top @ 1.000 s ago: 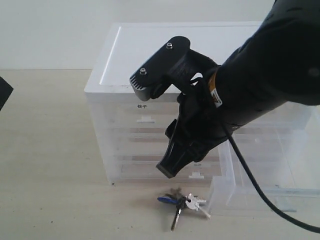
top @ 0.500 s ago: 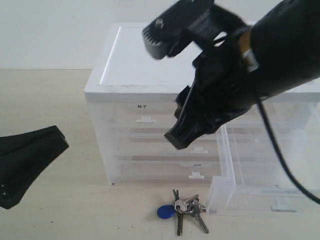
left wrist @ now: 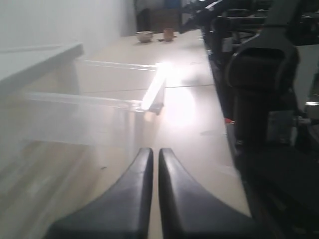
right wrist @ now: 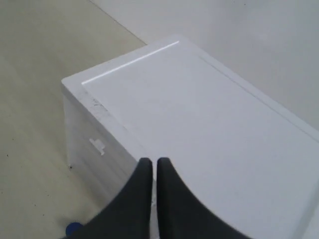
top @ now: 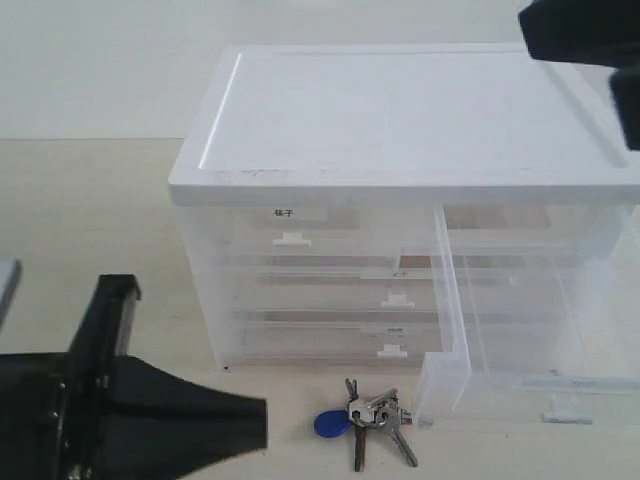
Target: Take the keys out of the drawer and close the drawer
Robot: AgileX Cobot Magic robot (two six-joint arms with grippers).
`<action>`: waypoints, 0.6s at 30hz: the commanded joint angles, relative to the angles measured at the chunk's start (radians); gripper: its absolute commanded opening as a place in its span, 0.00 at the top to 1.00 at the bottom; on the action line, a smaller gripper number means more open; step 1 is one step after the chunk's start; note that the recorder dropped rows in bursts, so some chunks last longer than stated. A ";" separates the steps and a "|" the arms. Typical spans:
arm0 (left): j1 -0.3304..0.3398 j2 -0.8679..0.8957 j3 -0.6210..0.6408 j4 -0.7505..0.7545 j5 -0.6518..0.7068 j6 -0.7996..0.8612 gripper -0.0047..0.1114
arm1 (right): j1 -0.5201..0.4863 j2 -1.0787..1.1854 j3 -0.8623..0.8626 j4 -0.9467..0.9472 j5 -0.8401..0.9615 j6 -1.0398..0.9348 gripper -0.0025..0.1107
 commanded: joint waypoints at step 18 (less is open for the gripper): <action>-0.534 0.322 -0.286 -0.214 0.234 0.064 0.92 | 0.003 -0.043 0.101 -0.082 -0.046 0.063 0.98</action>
